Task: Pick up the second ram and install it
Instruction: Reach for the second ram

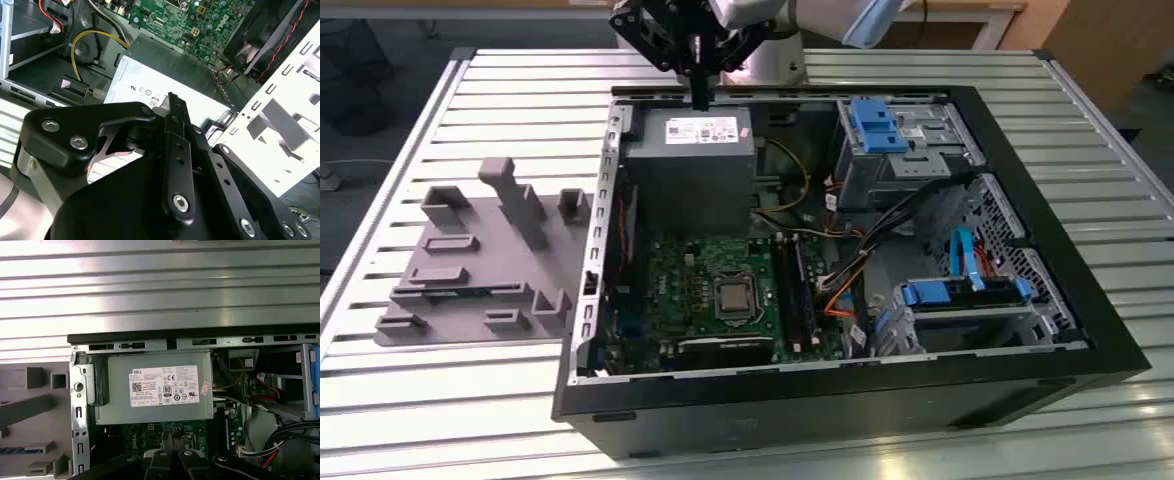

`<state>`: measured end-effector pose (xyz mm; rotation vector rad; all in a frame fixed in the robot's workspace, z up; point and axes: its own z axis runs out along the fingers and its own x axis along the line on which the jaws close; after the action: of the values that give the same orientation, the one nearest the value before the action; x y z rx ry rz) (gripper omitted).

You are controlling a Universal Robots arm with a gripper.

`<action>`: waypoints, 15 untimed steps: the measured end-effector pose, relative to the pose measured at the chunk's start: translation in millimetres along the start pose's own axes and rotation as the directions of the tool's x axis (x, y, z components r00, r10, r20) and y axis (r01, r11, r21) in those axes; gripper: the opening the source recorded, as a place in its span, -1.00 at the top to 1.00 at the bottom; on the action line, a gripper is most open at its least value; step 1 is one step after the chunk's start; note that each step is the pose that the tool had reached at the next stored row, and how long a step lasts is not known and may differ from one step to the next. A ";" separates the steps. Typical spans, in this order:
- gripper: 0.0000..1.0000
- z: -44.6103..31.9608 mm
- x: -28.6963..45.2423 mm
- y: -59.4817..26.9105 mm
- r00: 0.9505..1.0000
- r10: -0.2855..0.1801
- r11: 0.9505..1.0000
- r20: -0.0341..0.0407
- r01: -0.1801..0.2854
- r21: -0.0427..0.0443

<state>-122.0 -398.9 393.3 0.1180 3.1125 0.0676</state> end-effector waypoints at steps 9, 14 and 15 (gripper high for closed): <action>0.79 -0.1 1.0 -0.1 1.000 0.000 1.000 0.000 0.000 0.000; 0.79 -0.2 7.0 -0.5 1.000 0.000 1.000 0.000 0.000 0.000; 0.79 -0.2 8.4 -0.6 1.000 0.000 1.000 0.000 0.000 0.000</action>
<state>-130.4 -399.0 393.3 0.1179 3.1125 0.0676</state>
